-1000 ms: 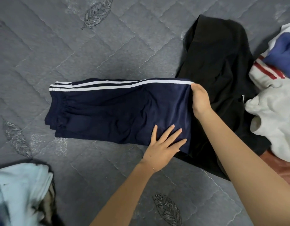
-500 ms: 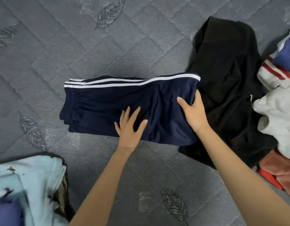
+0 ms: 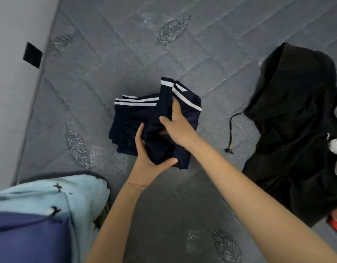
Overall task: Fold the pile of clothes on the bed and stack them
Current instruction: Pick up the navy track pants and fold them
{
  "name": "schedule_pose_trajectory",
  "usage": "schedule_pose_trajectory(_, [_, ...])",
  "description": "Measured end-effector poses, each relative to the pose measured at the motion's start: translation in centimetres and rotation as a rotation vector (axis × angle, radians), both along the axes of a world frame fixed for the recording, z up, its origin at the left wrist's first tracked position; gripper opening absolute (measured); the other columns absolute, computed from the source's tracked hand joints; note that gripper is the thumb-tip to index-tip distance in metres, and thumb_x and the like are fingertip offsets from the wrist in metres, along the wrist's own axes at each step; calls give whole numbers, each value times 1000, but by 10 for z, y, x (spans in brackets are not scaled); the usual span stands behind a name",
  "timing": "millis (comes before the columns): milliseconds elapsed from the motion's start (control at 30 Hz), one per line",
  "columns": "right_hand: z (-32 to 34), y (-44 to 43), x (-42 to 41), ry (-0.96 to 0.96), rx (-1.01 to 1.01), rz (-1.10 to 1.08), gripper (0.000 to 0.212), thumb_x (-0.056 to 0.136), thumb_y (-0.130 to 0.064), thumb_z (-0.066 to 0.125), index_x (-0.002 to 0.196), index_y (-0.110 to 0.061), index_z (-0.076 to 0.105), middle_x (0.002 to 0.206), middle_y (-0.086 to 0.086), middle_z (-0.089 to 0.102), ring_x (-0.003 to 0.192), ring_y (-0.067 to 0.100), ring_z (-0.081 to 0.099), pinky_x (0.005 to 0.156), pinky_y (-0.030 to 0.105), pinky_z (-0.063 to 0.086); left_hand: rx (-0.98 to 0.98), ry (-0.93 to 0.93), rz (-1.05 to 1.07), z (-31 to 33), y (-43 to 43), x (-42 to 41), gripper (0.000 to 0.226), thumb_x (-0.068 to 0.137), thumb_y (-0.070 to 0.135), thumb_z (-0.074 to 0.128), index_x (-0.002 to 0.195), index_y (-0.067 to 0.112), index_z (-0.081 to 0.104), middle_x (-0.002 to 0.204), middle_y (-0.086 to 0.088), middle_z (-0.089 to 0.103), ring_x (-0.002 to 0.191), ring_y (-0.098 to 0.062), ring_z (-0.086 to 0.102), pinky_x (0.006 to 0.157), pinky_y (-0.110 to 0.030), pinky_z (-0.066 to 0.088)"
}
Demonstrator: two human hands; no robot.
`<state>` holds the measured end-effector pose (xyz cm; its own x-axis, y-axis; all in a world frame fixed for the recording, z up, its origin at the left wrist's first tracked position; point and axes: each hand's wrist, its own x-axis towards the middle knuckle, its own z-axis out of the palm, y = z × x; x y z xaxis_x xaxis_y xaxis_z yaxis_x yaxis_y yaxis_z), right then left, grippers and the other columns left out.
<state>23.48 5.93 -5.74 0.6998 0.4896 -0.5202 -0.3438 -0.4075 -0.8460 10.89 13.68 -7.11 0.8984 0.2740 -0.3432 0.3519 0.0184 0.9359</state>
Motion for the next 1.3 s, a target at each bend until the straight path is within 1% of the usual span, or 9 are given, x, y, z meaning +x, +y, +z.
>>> schedule_pose_trajectory(100, [-9,25,-2,-34,-5,76,68,100,-9,43,153,-26,4,147,2,41,123,12,45,92,8,29,25,-78,141,-4,22,-1,66,82,-16,59,137,8,29,129,9,46,115,8,50,93,-12,42])
schedule_pose_trajectory(267, [-26,52,-14,-36,40,200,63,100,-24,47,152,-33,12,141,2,50,129,14,46,111,27,31,-272,103,642,-35,52,-10,47,91,7,58,135,21,48,131,-7,57,120,-20,55,104,-43,44])
schedule_pose_trajectory(367, [-46,40,-18,-414,-175,223,57,98,-22,51,150,-22,29,142,3,49,136,20,37,114,38,27,-502,251,955,-51,70,-8,37,96,8,50,132,14,47,125,-11,59,105,-25,61,85,-42,53])
schedule_pose_trajectory(533, [-79,-4,-19,-661,-517,155,63,92,-33,59,148,-24,32,158,5,22,147,28,8,120,46,6,-40,272,1019,-56,88,-7,33,93,-4,43,124,6,45,125,-14,51,116,-24,52,90,-21,48])
schedule_pose_trajectory(767, [-102,-16,-17,-740,-666,380,62,94,-57,41,150,-35,25,161,7,0,147,31,-9,115,49,-12,306,-80,948,-41,91,14,44,75,-4,33,106,0,65,126,-20,56,119,-21,53,102,-27,43])
schedule_pose_trajectory(933, [-94,-7,9,-826,-442,101,48,88,-46,61,128,-19,55,144,14,35,136,29,28,114,51,22,393,-250,825,-30,78,8,39,80,-3,33,99,2,66,111,-16,66,102,-11,60,92,-27,45])
schedule_pose_trajectory(1067, [-94,6,38,-618,-456,155,87,83,-55,64,151,-22,20,160,10,11,148,27,6,120,46,5,840,177,242,-69,77,4,54,90,46,38,138,25,47,150,-7,37,142,-23,25,118,-51,12])
schedule_pose_trajectory(1133, [-98,8,46,-534,-473,198,98,80,-57,66,153,-26,8,160,6,13,147,25,11,118,49,11,1024,336,7,-90,75,0,68,87,64,30,148,33,28,159,-7,14,147,-28,3,114,-53,-3])
schedule_pose_trajectory(1300, [-92,1,51,-340,-372,143,94,75,-42,78,150,-26,23,146,-4,41,130,18,40,109,34,33,1203,352,-92,-113,78,-5,73,88,69,28,151,31,23,159,-11,12,146,-33,5,111,-62,2])
